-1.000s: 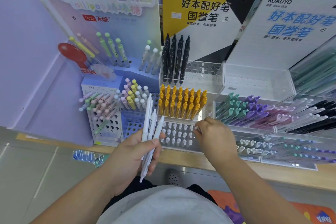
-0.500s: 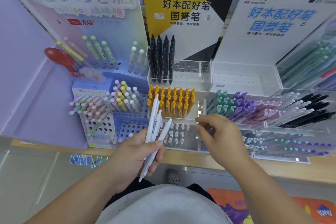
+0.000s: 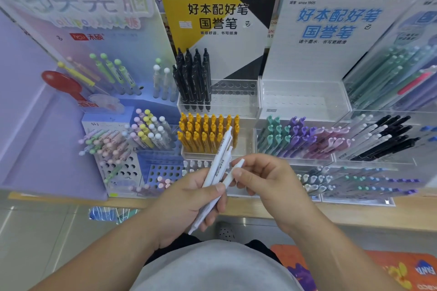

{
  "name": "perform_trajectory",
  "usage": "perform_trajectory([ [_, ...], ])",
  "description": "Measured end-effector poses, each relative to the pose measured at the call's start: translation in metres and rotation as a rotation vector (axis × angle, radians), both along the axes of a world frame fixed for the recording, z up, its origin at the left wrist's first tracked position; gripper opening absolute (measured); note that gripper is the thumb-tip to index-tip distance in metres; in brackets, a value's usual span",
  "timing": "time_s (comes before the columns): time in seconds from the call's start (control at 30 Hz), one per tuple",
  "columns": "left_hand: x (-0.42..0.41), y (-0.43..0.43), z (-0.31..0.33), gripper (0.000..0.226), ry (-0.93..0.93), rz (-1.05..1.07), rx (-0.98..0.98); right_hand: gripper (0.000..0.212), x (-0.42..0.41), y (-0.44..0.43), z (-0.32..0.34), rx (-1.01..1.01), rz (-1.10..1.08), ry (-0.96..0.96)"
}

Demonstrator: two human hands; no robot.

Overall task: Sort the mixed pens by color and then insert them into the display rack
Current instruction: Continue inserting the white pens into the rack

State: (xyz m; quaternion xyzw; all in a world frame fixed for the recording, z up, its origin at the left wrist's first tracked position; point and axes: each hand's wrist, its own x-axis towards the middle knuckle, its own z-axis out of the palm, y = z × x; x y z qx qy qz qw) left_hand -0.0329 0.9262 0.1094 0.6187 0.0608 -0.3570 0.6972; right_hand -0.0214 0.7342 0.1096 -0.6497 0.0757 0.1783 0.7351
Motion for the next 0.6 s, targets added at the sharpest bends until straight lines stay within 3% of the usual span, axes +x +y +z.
perform_trajectory([
  [0.23,0.004,0.003,-0.001,0.019,0.003,0.085,0.083,0.018,0.015,-0.029,-0.001,0.085,-0.250,0.027],
  [0.4,0.007,0.003,0.000,0.020,-0.012,0.171,0.095,0.022,0.020,-0.049,0.004,0.064,-0.214,0.056],
  [0.47,0.007,0.002,0.001,0.018,-0.018,0.175,0.118,0.021,0.019,-0.051,0.005,-0.036,-0.112,0.045],
  [0.6,0.007,0.003,0.000,0.015,-0.045,0.233,0.155,0.019,0.017,-0.053,-0.001,-0.434,0.170,-0.125],
])
